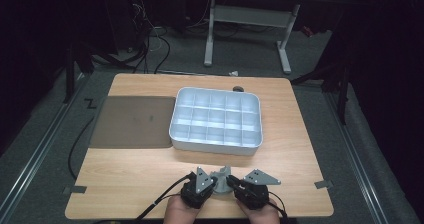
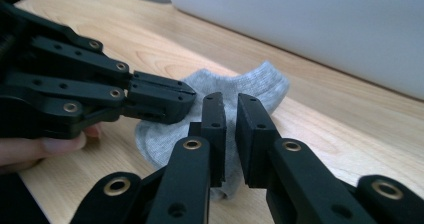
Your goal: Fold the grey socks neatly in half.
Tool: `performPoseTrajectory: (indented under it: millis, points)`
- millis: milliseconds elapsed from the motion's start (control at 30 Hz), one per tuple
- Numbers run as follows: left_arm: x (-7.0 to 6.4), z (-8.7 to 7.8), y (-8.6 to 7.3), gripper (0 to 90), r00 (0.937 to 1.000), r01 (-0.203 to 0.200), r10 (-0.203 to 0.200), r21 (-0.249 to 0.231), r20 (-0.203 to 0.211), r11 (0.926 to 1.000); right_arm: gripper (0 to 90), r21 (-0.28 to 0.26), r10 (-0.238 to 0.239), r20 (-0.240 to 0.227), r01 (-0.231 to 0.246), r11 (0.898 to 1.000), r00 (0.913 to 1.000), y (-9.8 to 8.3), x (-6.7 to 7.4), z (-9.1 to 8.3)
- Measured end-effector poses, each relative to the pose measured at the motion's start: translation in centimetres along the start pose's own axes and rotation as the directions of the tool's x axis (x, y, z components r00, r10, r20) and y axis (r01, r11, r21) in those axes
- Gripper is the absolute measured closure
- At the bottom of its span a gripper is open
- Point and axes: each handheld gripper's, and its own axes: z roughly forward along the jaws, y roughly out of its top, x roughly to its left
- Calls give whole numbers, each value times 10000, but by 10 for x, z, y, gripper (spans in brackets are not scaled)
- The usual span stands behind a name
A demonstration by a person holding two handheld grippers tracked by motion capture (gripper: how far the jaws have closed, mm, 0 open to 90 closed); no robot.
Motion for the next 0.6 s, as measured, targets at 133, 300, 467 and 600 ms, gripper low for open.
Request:
performPoseTrajectory:
  millis: [133,300,467,600]
  points:
    - [3,-2,-2,888,10000,27,-27,20,10,10000,811,413,-161,58,158,9990,9999,-4,2,5]
    - [7,-7,-5,888,9998,-198,198,76,58,9998,805,888,-579,228,557,9945,9981,-11,5,12]
    - [10,-13,-10,891,9988,-462,462,-8,132,9989,810,855,-900,375,865,9926,9952,-13,7,12]
    - [9,-16,-12,900,9976,-685,685,-14,106,9976,814,881,-956,406,917,9919,9946,-13,7,12]
